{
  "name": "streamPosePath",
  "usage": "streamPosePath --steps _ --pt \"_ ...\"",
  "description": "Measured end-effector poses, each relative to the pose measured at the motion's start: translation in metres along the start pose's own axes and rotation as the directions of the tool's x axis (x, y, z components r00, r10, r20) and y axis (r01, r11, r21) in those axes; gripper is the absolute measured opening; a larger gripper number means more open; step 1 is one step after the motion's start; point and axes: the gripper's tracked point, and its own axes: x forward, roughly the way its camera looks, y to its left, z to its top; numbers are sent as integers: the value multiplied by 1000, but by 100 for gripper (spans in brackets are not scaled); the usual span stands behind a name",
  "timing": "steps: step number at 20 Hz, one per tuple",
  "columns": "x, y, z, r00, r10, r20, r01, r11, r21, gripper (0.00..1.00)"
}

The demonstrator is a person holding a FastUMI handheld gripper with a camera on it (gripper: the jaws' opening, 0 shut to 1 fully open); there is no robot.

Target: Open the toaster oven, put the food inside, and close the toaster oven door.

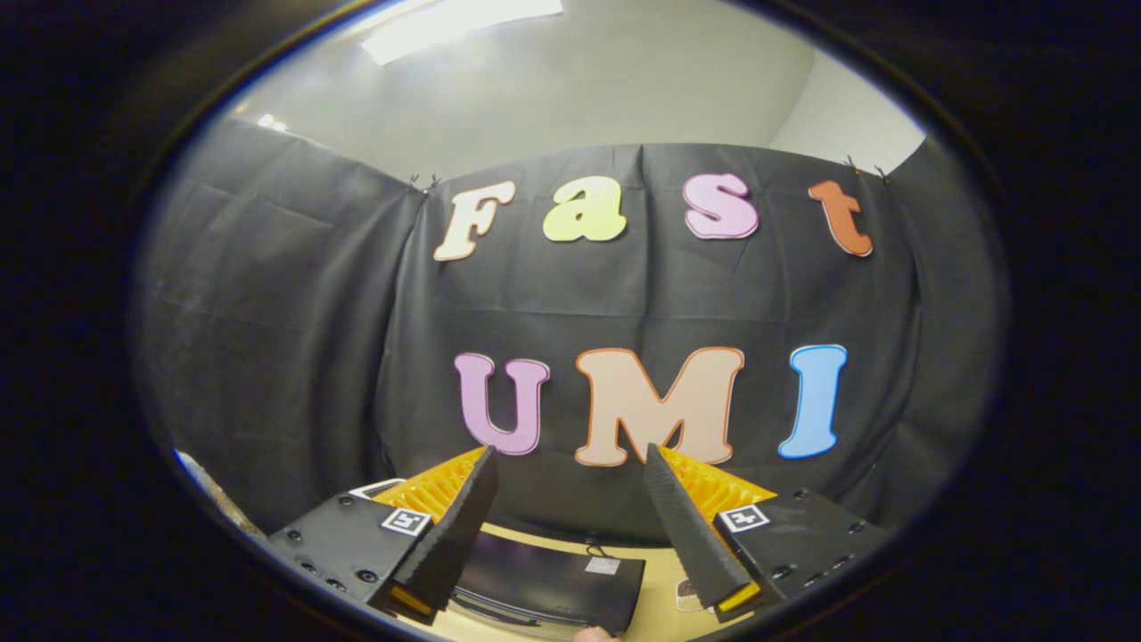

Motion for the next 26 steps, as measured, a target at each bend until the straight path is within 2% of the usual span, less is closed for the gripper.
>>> streamPosePath --steps 4,10,17,26 --pt "13 15 -37 999 8 -48 -9 1000 -7 100" --pt "29 36 -118 986 19 -163 -19 1000 1 100" --pt "32 54 -226 943 17 -333 -33 999 -41 100" --pt "28 69 -314 880 17 -475 -87 988 -126 100"
